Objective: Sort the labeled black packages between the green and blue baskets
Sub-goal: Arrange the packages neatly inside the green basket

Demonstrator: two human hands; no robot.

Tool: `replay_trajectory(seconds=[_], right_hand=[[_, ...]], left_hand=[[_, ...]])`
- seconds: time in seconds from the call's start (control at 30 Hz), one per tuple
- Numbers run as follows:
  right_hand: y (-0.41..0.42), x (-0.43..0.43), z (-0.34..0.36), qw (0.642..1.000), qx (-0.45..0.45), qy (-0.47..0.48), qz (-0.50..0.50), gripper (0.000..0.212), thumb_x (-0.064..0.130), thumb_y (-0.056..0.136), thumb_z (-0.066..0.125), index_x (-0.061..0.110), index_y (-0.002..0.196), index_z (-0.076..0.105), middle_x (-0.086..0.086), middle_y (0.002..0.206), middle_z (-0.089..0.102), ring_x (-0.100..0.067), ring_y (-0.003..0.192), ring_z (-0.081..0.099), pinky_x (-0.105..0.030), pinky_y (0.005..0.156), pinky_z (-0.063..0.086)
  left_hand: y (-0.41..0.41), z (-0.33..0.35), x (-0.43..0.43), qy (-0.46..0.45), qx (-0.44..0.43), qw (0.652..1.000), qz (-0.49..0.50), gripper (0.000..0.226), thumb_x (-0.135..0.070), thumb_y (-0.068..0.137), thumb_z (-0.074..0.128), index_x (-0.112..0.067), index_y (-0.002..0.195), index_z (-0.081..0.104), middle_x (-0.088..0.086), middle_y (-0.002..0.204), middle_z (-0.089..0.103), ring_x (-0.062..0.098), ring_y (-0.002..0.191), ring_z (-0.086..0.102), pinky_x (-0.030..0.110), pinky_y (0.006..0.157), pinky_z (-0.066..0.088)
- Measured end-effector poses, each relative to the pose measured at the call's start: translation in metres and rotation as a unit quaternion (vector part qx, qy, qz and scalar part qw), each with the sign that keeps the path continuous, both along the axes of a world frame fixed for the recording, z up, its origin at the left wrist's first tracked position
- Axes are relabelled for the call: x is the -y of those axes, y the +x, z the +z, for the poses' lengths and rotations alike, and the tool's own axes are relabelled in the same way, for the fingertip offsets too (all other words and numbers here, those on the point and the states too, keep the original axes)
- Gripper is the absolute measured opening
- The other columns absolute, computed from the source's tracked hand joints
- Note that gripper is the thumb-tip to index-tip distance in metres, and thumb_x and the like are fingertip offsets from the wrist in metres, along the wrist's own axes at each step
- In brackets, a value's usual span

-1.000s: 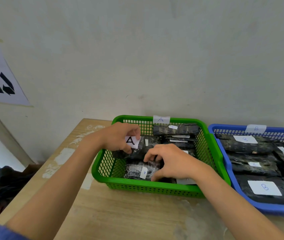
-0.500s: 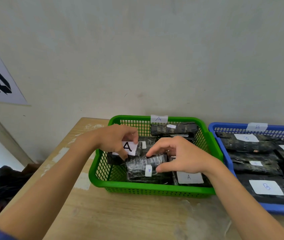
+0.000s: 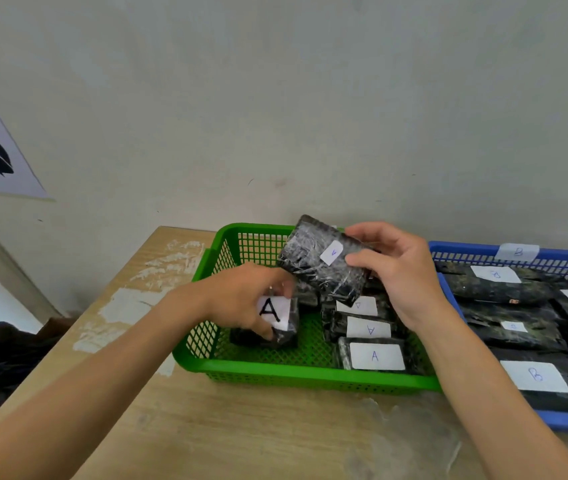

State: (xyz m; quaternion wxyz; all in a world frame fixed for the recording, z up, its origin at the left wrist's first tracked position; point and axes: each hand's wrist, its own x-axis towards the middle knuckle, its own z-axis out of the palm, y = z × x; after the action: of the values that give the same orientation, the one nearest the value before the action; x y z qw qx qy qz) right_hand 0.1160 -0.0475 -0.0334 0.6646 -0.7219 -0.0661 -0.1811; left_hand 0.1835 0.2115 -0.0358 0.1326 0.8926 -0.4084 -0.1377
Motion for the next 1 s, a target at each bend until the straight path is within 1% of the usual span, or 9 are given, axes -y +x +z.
replay_trajectory(seconds=[0.1, 0.27, 0.37, 0.47, 0.57, 0.67, 0.77, 0.87, 1.0], right_hand=[[0.003, 0.000, -0.002, 0.999, -0.046, 0.000, -0.016, 0.035, 0.019, 0.060, 0.080, 0.033, 0.092, 0.082, 0.009, 0.095, 0.079, -0.006, 0.089, 0.070, -0.017, 0.076, 0.051], [-0.005, -0.007, 0.001, 0.989, -0.089, -0.101, 0.067, 0.029, 0.019, 0.064, 0.082, 0.032, 0.090, 0.080, 0.010, 0.095, 0.076, -0.009, 0.093, 0.071, -0.026, 0.082, 0.053], [-0.012, -0.013, 0.003, 0.973, -0.089, -0.159, 0.143, 0.031, 0.012, 0.071, 0.086, 0.031, 0.095, 0.078, 0.010, 0.102, 0.077, -0.008, 0.099, 0.072, -0.026, 0.086, 0.054], [-0.015, -0.017, 0.002, 0.954, -0.100, -0.212, 0.188, 0.031, 0.016, 0.076, 0.087, 0.033, 0.099, 0.076, 0.013, 0.107, 0.076, -0.006, 0.104, 0.071, -0.025, 0.086, 0.052], [-0.017, -0.020, 0.002, 0.942, -0.103, -0.240, 0.211, 0.030, 0.025, 0.077, 0.089, 0.036, 0.101, 0.076, 0.015, 0.109, 0.075, -0.005, 0.106, 0.070, -0.021, 0.083, 0.052], [-0.018, -0.022, 0.001, 0.939, -0.109, -0.244, 0.217, 0.030, 0.028, 0.078, 0.089, 0.037, 0.103, 0.075, 0.015, 0.112, 0.075, -0.005, 0.110, 0.069, -0.033, 0.085, 0.060], [-0.017, -0.024, 0.001, 0.938, -0.112, -0.248, 0.217, 0.030, 0.030, 0.078, 0.088, 0.038, 0.104, 0.075, 0.014, 0.113, 0.075, -0.005, 0.112, 0.068, -0.041, 0.088, 0.062], [-0.017, -0.025, 0.000, 0.937, -0.115, -0.246, 0.219, 0.029, 0.029, 0.078, 0.088, 0.036, 0.104, 0.075, 0.013, 0.112, 0.075, -0.006, 0.111, 0.068, -0.041, 0.088, 0.061], [-0.016, -0.026, -0.003, 0.935, -0.119, -0.242, 0.230, 0.029, 0.028, 0.079, 0.088, 0.036, 0.103, 0.075, 0.013, 0.112, 0.075, -0.007, 0.111, 0.069, -0.032, 0.084, 0.059]], left_hand=[[0.006, -0.003, -0.003, -0.029, 0.060, 0.998, 0.014, 0.061, -0.048, 0.065, 0.091, -0.036, 0.103, 0.045, -0.028, 0.090, 0.042, 0.009, 0.090, 0.047, 0.020, 0.066, 0.033], [0.013, -0.004, 0.000, -0.016, 0.040, 0.999, 0.021, 0.065, -0.041, 0.066, 0.092, -0.029, 0.117, 0.054, -0.017, 0.109, 0.059, 0.012, 0.103, 0.056, 0.032, 0.086, 0.048], [0.016, -0.002, 0.001, 0.002, 0.071, 0.997, 0.009, 0.055, -0.027, 0.076, 0.085, -0.031, 0.123, 0.056, -0.012, 0.112, 0.063, 0.017, 0.107, 0.060, 0.032, 0.078, 0.047], [0.018, 0.007, -0.002, 0.021, 0.031, 0.999, 0.006, 0.043, -0.023, 0.078, 0.083, -0.036, 0.104, 0.051, -0.016, 0.097, 0.059, 0.013, 0.091, 0.059, 0.032, 0.069, 0.048], [0.020, 0.015, -0.007, 0.027, -0.023, 0.999, 0.016, 0.038, -0.017, 0.079, 0.082, -0.029, 0.106, 0.059, -0.006, 0.102, 0.066, 0.016, 0.094, 0.063, 0.043, 0.082, 0.055], [0.023, 0.024, -0.010, 0.061, -0.091, 0.994, 0.011, 0.052, -0.012, 0.074, 0.085, -0.029, 0.117, 0.062, -0.016, 0.107, 0.064, 0.011, 0.103, 0.062, 0.032, 0.087, 0.053], [0.029, 0.028, -0.009, 0.092, -0.121, 0.988, 0.001, 0.060, -0.006, 0.074, 0.084, -0.030, 0.124, 0.062, -0.019, 0.106, 0.063, 0.009, 0.103, 0.064, 0.019, 0.077, 0.048], [0.032, 0.022, -0.007, 0.091, -0.087, 0.992, -0.008, 0.040, 0.001, 0.086, 0.070, -0.024, 0.117, 0.068, -0.008, 0.102, 0.069, 0.013, 0.092, 0.067, 0.015, 0.068, 0.048], [0.033, 0.020, -0.011, 0.086, -0.023, 0.996, -0.012, 0.020, -0.013, 0.090, 0.074, -0.023, 0.107, 0.071, -0.008, 0.094, 0.069, 0.006, 0.082, 0.063, 0.017, 0.067, 0.045]])
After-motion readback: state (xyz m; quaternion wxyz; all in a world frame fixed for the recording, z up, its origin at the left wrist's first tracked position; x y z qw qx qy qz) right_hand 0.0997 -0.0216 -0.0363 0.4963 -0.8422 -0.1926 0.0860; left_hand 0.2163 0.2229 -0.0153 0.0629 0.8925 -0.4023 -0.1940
